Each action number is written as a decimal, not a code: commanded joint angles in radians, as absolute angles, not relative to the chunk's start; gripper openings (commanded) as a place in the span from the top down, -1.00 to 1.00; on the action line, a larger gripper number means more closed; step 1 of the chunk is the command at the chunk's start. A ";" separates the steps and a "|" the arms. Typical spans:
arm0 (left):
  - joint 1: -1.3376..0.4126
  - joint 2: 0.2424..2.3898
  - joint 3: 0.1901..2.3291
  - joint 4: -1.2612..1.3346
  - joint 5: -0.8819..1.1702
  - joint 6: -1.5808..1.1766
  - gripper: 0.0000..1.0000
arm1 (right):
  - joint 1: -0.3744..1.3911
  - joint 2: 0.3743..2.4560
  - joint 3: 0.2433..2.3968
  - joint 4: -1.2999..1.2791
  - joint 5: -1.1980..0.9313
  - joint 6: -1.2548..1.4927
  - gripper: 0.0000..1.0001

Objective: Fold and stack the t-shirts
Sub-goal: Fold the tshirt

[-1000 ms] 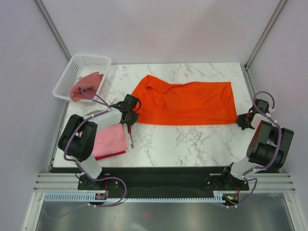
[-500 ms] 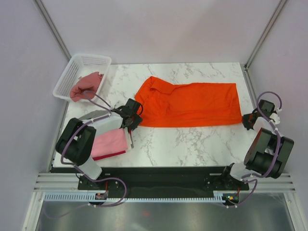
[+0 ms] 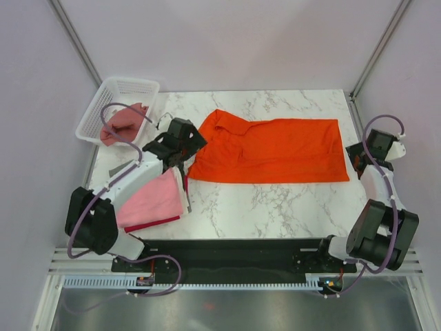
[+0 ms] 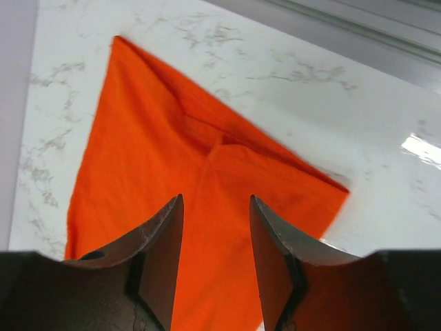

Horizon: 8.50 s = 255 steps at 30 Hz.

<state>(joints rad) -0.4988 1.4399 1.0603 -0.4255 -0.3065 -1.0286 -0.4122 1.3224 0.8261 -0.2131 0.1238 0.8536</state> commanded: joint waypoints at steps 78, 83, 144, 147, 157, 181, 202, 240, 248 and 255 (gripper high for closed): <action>-0.394 2.315 2.095 -0.419 -0.190 -0.775 0.96 | -0.258 2.382 1.914 -0.298 0.204 0.660 1.00; -0.394 2.267 2.094 -0.419 -0.181 -0.746 0.96 | -0.258 2.358 1.917 -0.293 0.172 0.646 1.00; -0.532 1.684 1.407 -0.419 -0.238 -0.762 0.96 | -0.394 1.736 1.293 -0.275 0.003 0.690 1.00; -0.545 1.654 1.359 -0.417 -0.227 -0.775 0.96 | -0.394 1.720 1.256 -0.272 0.006 0.684 1.00; -0.591 1.598 1.198 -0.411 -0.213 -0.831 0.96 | -0.400 1.687 1.125 -0.232 0.055 0.692 1.00; -0.585 1.462 1.072 -0.405 -0.178 -0.750 -0.84 | -0.333 1.413 0.968 -0.201 0.164 0.669 -0.22; -0.413 1.545 1.131 -0.407 0.020 -0.649 -0.74 | -0.005 1.348 0.854 -0.170 0.020 0.592 -0.05; -0.400 1.735 1.174 -0.293 0.113 -0.620 -0.54 | 0.653 1.762 1.029 -0.023 0.078 0.956 0.30; -0.406 1.730 1.154 -0.282 0.127 -0.620 -0.47 | 0.670 1.798 1.043 -0.067 0.144 0.963 0.21; -0.411 1.743 1.149 -0.279 0.135 -0.621 -0.47 | 0.680 1.832 1.049 -0.064 0.144 0.969 0.21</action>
<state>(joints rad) -0.4065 1.7607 1.1500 -0.3099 0.1112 -0.6559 0.6682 1.8114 1.0119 -0.0689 0.1150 0.9527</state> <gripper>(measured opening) 0.737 0.398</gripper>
